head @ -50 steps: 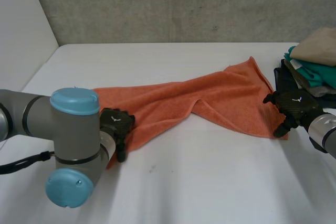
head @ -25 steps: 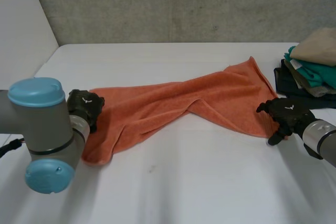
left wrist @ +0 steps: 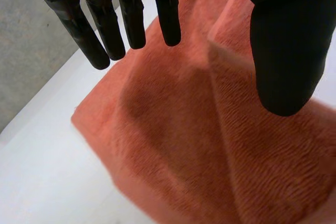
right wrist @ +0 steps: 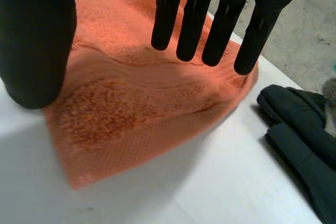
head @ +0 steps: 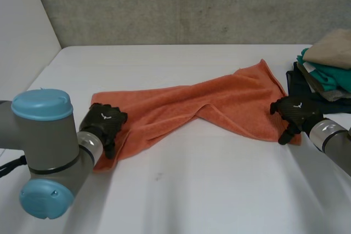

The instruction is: Fold the laundry.

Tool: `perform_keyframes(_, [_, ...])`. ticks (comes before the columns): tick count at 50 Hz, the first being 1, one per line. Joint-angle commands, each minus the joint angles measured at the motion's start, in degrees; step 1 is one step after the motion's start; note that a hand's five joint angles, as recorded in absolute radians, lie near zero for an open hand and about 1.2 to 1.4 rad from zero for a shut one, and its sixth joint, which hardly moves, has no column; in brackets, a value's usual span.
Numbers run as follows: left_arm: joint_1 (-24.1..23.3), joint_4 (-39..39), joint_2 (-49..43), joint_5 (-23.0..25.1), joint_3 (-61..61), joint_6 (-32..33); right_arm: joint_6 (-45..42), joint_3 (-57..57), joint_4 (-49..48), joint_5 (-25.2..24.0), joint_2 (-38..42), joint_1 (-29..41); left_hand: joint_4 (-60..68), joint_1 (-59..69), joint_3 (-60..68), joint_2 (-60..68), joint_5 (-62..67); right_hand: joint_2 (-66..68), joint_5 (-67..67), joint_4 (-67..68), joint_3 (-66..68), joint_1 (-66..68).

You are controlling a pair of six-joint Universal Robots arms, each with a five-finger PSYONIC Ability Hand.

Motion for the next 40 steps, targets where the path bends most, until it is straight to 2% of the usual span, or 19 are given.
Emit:
perform_keyframes(1, [-1.5,0.03,-0.34,0.52,0.98,-2.62,0.66,-1.17,-1.74,0.99,0.11,-0.3,0.18,-2.41,-0.45,-0.34,0.46,7.65,11.88,7.81,7.65,7.84])
perform_keyframes(11, [-3.87,-0.84,-5.17,-0.71,5.46,-3.86,1.11,-1.52,-2.27,0.99,-1.04,-0.13,-2.51,-5.1,-3.14,-3.03,-2.23,11.51,15.74,11.67,11.52,11.7])
perform_keyframes(15, [-4.23,-1.81,-7.37,-1.93,7.66,-4.65,1.11,-1.61,-2.27,0.99,-1.04,-0.21,-3.53,-6.11,-4.15,-4.04,-3.24,25.1,29.33,25.26,25.1,25.29])
perform_keyframes(16, [-4.4,-2.16,-8.07,-2.55,8.45,-4.91,1.19,-1.61,-2.27,0.99,-1.3,-0.21,-3.53,-6.11,-4.15,-4.04,-3.25,36.3,40.53,36.46,36.31,36.49])
perform_keyframes(18, [-4.4,-2.51,-8.69,-3.25,9.15,-5.17,1.28,-1.35,-2.27,0.99,-1.65,-0.3,-3.53,-6.11,-4.15,-4.04,-3.25,44.99,49.22,45.15,45.0,45.18])
perform_keyframes(26, [-4.23,-3.31,-10.54,-7.3,10.91,-5.0,4.62,1.28,0.01,0.11,-6.74,-1.44,-0.51,-3.09,-1.13,-1.02,-0.22,45.02,49.24,45.18,45.02,45.2])
perform_keyframes(34, [-2.74,-3.04,-9.49,-11.07,9.95,-2.45,7.43,2.78,4.14,-0.42,-15.62,-5.22,24.88,22.29,24.26,24.36,25.16,45.02,49.24,45.18,45.02,45.2])
perform_keyframes(38, [-1.59,-2.52,-6.24,-12.22,7.58,-1.31,6.21,2.17,8.35,-0.86,-18.43,-6.98,34.63,32.04,34.0,34.11,34.91,45.02,49.24,45.18,45.02,45.2])
perform_keyframes(40, [-0.54,-2.25,-3.87,-11.61,5.47,-0.7,4.02,1.73,12.74,-1.47,-19.67,-8.03,45.05,42.46,44.42,44.53,45.33,45.02,49.24,45.18,45.02,45.2])
